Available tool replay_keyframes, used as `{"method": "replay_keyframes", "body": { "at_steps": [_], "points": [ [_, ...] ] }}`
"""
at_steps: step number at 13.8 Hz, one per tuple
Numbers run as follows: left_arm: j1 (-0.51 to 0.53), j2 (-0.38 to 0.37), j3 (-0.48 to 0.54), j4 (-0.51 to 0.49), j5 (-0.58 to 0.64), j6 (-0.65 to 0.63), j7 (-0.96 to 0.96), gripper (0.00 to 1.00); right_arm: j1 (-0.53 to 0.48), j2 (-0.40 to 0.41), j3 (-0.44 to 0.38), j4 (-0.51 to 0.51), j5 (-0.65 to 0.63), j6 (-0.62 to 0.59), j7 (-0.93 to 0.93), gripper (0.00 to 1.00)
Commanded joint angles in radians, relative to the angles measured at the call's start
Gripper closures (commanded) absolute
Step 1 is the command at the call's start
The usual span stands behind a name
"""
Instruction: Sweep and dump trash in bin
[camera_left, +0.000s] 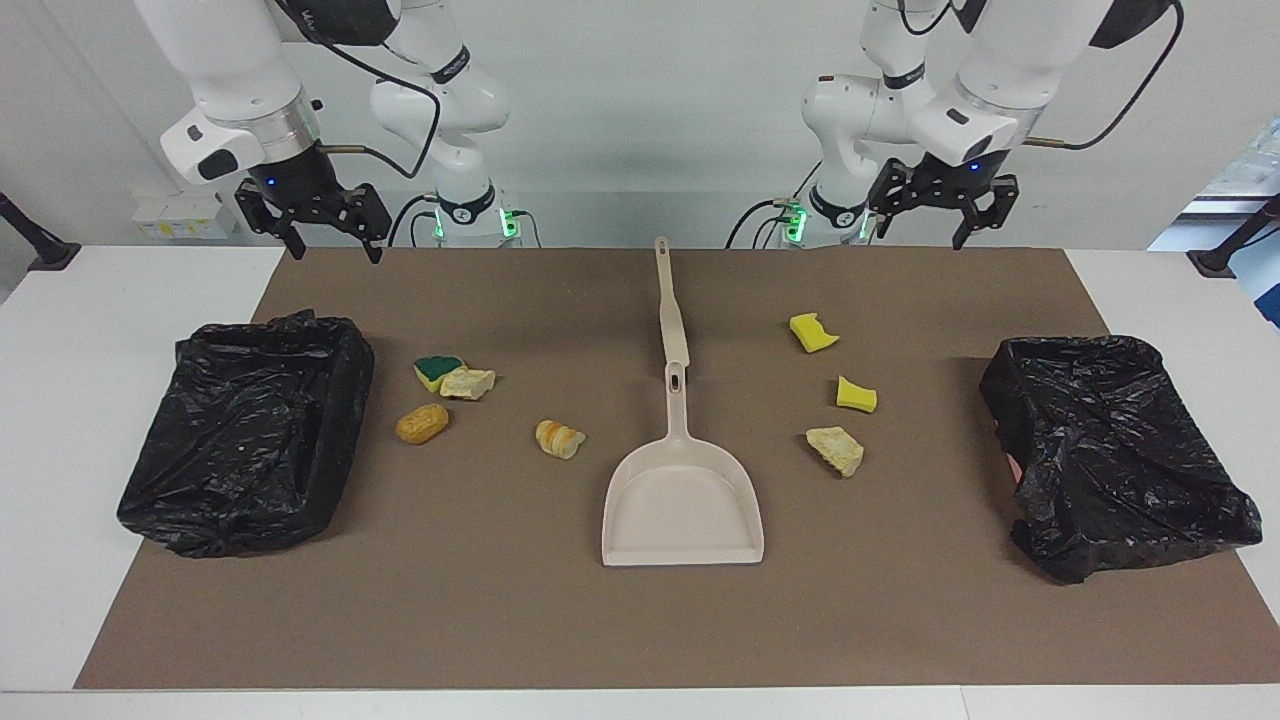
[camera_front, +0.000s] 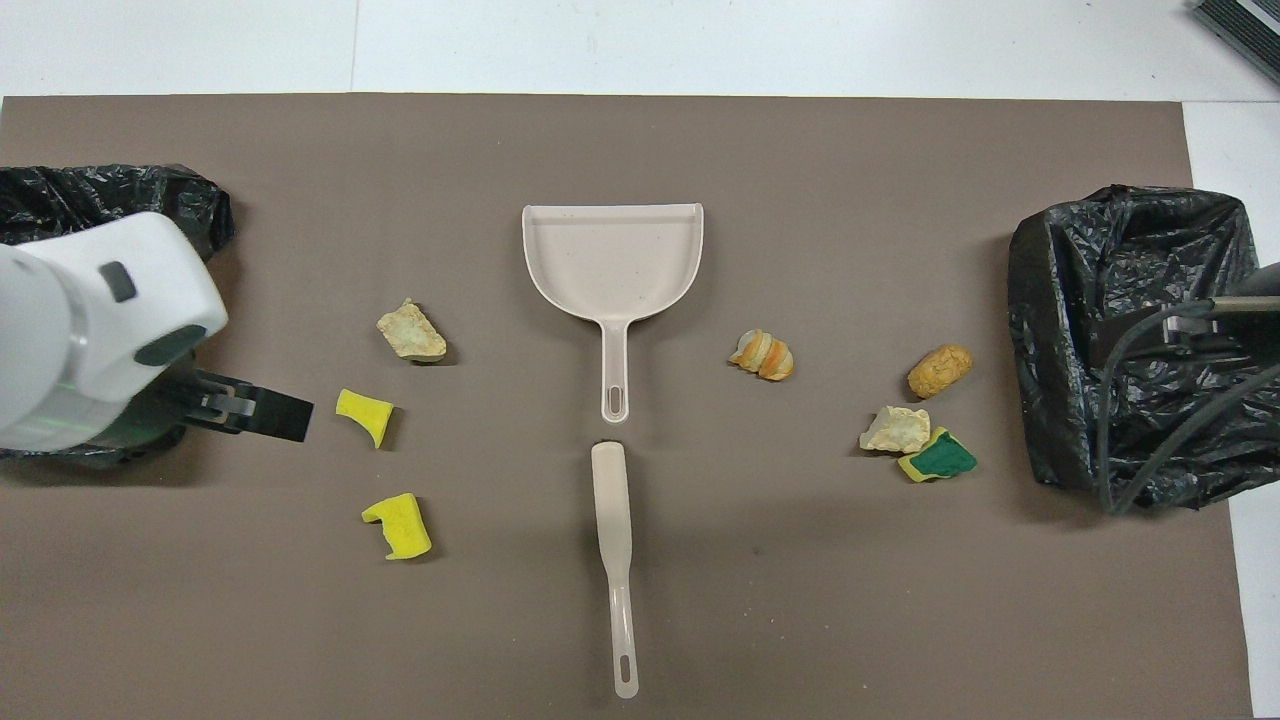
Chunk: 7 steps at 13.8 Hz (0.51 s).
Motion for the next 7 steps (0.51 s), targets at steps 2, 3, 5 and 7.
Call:
{"method": "replay_keyframes", "body": {
  "at_steps": [2, 3, 5, 7],
  "points": [
    [-0.152, -0.084, 0.015, -0.197, 0.006, 0.136, -0.171, 0.0, 0.003, -0.013, 0.012, -0.016, -0.004, 0.003, -0.03, 0.0],
    [-0.195, -0.091, 0.015, -0.238, 0.006, 0.171, -0.225, 0.0, 0.002, -0.012, 0.012, -0.014, -0.004, 0.001, -0.03, 0.0],
    [-0.271, -0.093, 0.014, -0.297, 0.006, 0.228, -0.324, 0.0, 0.002, -0.009, 0.012, -0.013, -0.007, 0.001, -0.031, 0.0],
    [-0.346, -0.096, 0.014, -0.364, 0.002, 0.303, -0.41, 0.0, 0.002, 0.005, 0.012, 0.002, -0.007, -0.004, -0.03, 0.0]
  ]
}}
